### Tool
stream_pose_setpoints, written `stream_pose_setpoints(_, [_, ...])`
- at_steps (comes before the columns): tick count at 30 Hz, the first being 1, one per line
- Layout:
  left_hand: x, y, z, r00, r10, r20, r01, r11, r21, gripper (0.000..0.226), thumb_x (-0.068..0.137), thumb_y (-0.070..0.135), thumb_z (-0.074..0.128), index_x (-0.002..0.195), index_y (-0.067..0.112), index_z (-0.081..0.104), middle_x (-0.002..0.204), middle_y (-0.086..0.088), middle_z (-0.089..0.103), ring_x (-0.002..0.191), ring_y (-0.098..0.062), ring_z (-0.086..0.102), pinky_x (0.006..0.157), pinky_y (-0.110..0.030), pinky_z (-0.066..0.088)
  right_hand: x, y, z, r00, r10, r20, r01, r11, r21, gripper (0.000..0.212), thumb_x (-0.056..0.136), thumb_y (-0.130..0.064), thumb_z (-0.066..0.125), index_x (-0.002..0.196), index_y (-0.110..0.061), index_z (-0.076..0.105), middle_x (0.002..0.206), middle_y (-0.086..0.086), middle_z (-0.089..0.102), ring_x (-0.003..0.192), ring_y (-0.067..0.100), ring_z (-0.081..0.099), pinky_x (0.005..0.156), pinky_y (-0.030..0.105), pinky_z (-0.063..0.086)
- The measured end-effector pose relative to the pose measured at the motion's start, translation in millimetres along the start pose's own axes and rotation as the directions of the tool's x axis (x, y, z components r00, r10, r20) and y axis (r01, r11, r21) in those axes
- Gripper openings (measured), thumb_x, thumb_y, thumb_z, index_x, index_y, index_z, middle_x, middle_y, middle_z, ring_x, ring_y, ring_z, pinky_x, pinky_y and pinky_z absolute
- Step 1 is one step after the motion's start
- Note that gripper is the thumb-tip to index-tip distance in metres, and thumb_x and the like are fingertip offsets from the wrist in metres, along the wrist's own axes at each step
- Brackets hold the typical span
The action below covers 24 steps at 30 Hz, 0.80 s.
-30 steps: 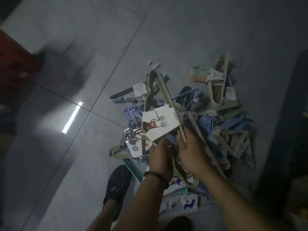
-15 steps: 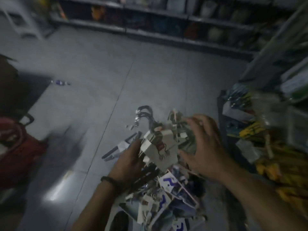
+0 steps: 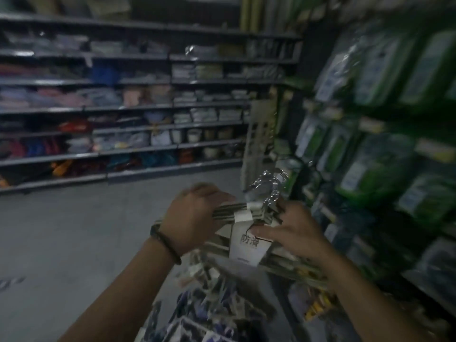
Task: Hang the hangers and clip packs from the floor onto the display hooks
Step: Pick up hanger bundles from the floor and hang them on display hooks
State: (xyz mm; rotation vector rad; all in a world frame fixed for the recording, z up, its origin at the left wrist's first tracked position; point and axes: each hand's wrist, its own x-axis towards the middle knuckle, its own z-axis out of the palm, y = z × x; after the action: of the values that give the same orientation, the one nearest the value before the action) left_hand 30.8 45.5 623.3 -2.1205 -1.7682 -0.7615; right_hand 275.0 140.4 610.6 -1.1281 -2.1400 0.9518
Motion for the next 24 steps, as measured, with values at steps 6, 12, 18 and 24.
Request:
stream_pose_setpoints(6, [-12, 110, 0, 0.805, -0.569, -0.167, 0.342, 0.676, -0.653, 0.081, 0.066, 0.057, 0.091, 0.129, 0.027, 0.048, 0.131, -0.001, 0.054, 0.127, -0.005, 0.049, 0.105, -0.035, 0.038, -121, -32, -54, 0.844, 0.373, -0.385, -0.143, 0.849, 0.509, 0.045, 0.061, -0.041, 0.098, 0.101, -0.026, 0.081, 0.097, -0.004, 0.082, 0.083, 0.012, 0.079, 0.059, 0.019, 0.056])
stream_pose_setpoints(12, [28, 227, -36, 0.870, -0.145, 0.472, 0.466, -0.076, -0.881, 0.066, 0.072, 0.064, 0.080, 0.117, 0.016, 0.072, 0.112, -0.006, 0.079, 0.100, -0.028, 0.076, 0.094, -0.056, 0.059, -240, -69, -82, 0.680, 0.617, -0.395, -0.133, 0.634, 0.762, 0.080, 0.044, -0.061, 0.096, 0.108, -0.016, 0.082, 0.102, 0.010, 0.081, 0.090, 0.028, 0.078, 0.086, 0.062, 0.060])
stream_pose_setpoints(18, [31, 375, -77, 0.912, -0.082, 0.401, 0.393, -0.101, -0.914, 0.019, 0.094, 0.057, 0.065, 0.101, 0.040, 0.066, 0.090, 0.008, 0.078, 0.082, -0.019, 0.075, 0.072, -0.040, 0.062, -368, -87, -132, 0.520, 0.604, -0.604, -0.174, 0.767, 0.617, 0.077, 0.053, -0.072, 0.090, 0.120, -0.035, 0.077, 0.113, -0.012, 0.078, 0.106, 0.012, 0.074, 0.094, 0.032, 0.057])
stream_pose_setpoints(24, [21, 532, -112, 0.955, 0.149, 0.258, 0.255, 0.041, -0.966, 0.042, 0.090, 0.058, 0.069, 0.098, 0.016, 0.076, 0.077, 0.003, 0.079, 0.070, -0.016, 0.076, 0.066, -0.038, 0.063, -517, -106, -229, 0.434, 0.429, -0.792, -0.729, 0.684, -0.030, 0.049, 0.077, -0.088, 0.041, 0.063, -0.046, 0.062, 0.059, -0.021, 0.062, 0.064, 0.007, 0.066, 0.057, 0.027, 0.049])
